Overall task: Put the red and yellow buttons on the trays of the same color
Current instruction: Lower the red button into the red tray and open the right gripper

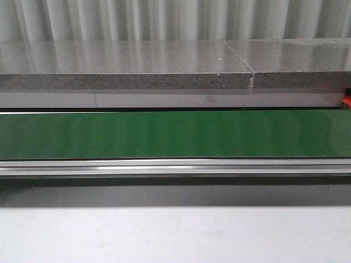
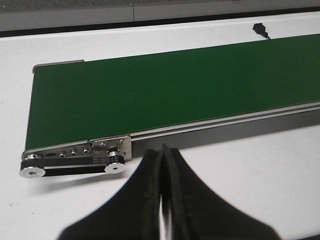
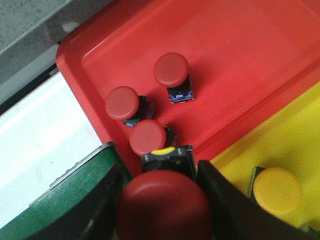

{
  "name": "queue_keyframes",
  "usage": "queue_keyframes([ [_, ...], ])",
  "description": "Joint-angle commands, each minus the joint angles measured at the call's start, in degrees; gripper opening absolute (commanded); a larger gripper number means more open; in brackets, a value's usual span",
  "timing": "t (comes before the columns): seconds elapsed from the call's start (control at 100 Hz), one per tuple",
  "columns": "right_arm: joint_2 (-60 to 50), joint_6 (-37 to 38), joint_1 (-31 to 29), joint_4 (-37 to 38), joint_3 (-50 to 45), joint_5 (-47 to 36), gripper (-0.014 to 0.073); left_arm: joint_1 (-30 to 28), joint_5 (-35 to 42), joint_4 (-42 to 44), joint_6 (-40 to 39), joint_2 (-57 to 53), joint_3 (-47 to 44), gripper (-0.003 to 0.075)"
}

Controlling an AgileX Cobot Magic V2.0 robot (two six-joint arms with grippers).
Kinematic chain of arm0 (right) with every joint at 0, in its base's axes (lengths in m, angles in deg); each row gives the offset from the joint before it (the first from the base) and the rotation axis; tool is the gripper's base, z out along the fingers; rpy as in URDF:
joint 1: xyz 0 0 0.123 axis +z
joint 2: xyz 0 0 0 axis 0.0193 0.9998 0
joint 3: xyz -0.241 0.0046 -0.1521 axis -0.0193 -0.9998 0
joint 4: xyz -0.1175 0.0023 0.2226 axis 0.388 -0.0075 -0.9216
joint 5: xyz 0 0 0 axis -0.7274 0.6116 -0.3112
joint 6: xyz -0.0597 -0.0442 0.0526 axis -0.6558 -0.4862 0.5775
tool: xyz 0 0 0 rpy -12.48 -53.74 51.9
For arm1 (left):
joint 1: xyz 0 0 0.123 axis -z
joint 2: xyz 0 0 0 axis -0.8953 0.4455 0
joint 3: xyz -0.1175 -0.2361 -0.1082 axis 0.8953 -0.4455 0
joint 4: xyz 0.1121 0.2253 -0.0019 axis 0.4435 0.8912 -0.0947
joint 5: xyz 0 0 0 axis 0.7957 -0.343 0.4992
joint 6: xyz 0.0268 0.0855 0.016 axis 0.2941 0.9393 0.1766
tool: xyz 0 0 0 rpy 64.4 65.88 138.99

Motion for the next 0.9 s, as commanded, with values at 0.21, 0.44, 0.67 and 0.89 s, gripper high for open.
queue_keyframes([
  [0.21, 3.6, 0.6, -0.4, -0.5, 1.8, -7.7, 0.0139, 0.5, 4.2, -0.9, 0.0, 0.4, 1.4, -0.0021],
  [0.44, 7.9, 0.6, -0.4, -0.5, 1.8, -11.7, 0.0139, 0.5, 4.2, -0.9, 0.0, 0.4, 1.4, -0.0021],
  [0.67, 11.2, 0.6, -0.4, -0.5, 1.8, -16.0, 0.0139, 0.5, 4.2, -0.9, 0.0, 0.4, 1.4, -0.0021],
  [0.89, 13.5, 0.6, -0.4, -1.0, 1.8, -20.2, 0.0139, 0.5, 4.2, -0.9, 0.0, 0.4, 1.4, -0.0021],
])
